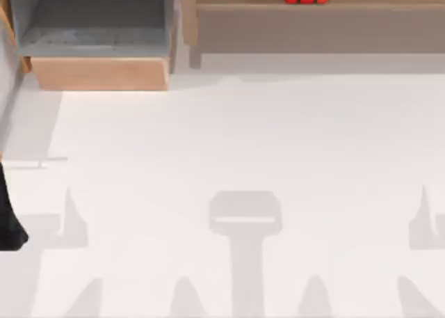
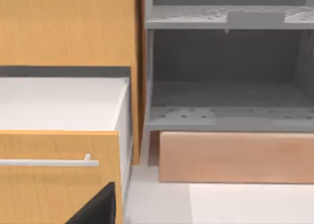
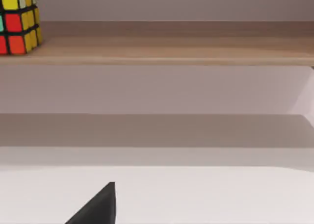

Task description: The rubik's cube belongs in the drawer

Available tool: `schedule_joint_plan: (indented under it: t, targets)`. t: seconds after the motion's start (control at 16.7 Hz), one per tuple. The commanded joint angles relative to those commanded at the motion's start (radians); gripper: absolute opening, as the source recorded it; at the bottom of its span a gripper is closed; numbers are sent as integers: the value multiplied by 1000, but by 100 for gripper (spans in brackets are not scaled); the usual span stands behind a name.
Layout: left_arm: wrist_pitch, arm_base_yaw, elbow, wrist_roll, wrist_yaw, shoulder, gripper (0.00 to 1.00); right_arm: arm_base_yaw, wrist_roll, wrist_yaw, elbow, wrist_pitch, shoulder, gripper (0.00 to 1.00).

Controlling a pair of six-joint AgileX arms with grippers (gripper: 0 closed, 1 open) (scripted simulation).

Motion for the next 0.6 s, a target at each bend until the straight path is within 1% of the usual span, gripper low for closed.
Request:
schedule_joint_plan:
  t: [0.18, 0.3, 0.42, 0.6]
  targets:
    - [4, -4, 9, 0, -4, 10, 100, 0, 0, 0, 0, 0, 0, 100]
    - [22, -27, 54, 1, -26, 61, 100, 0, 0, 0, 0, 0, 0, 100]
    - [54, -66, 132, 1, -64, 154, 100, 0, 0, 0, 0, 0, 0, 100]
    - [122, -150, 299, 2, -143, 370, 100, 0, 0, 0, 0, 0, 0, 100]
